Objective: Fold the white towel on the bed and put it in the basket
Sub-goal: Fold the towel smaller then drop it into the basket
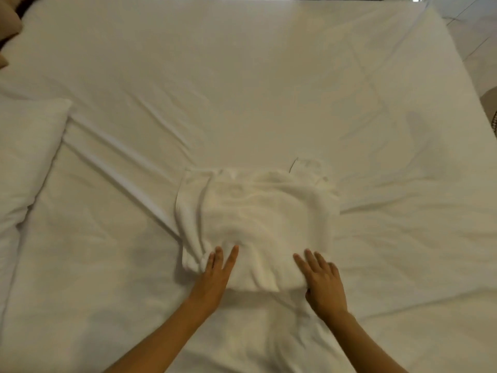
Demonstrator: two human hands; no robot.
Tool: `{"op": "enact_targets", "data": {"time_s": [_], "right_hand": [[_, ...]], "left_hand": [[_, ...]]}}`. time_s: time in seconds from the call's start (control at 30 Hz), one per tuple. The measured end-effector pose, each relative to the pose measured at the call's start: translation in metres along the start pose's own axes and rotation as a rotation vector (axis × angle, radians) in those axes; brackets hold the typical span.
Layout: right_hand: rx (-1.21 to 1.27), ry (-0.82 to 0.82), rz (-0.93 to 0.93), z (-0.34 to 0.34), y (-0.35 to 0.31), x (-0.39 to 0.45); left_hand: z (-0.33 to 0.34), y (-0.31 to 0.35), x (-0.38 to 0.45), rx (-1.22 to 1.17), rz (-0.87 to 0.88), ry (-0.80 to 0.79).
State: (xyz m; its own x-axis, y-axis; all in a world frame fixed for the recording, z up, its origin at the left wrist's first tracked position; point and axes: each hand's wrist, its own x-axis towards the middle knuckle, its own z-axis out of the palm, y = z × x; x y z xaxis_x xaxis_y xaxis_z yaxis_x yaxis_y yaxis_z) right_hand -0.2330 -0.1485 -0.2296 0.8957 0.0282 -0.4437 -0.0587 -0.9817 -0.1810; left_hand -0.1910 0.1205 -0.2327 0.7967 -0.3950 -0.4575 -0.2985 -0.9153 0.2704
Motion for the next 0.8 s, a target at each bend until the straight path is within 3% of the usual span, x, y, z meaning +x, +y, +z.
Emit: {"op": "enact_targets", "data": {"time_s": [0.1,0.2,0.27,0.4,0.47,0.57,0.63,0.8], "right_hand": [[-0.010,-0.223,0.008,0.034,0.006,-0.034],[-0.063,-0.409,0.001,0.037,0.015,-0.036],[-0.053,-0.395,-0.002,0.031,0.015,-0.028],[-0.015,-0.234,0.014,0.017,0.013,-0.008],[0.041,-0.184,0.047,0.011,0.011,0.005],[0.003,-0.280,0.066,0.009,0.011,0.023],[-0.020,-0.285,0.057,0.007,0.012,0.032],[0.023,0.046,-0.029,-0.013,0.005,0.060]], "left_hand": [[0.032,-0.005,-0.032,-0.005,-0.016,-0.218],[0.041,-0.017,-0.037,0.107,0.037,-0.182],[0.045,-0.019,-0.030,0.186,0.016,-0.133],[0.030,-0.019,-0.007,0.102,-0.019,-0.021],[0.022,-0.017,0.008,0.084,-0.072,-0.050],[0.012,-0.008,0.025,0.012,-0.122,-0.132],[0.005,-0.002,0.034,-0.098,-0.226,-0.126],[-0.023,-0.001,0.069,-0.590,-0.550,0.126]]}}
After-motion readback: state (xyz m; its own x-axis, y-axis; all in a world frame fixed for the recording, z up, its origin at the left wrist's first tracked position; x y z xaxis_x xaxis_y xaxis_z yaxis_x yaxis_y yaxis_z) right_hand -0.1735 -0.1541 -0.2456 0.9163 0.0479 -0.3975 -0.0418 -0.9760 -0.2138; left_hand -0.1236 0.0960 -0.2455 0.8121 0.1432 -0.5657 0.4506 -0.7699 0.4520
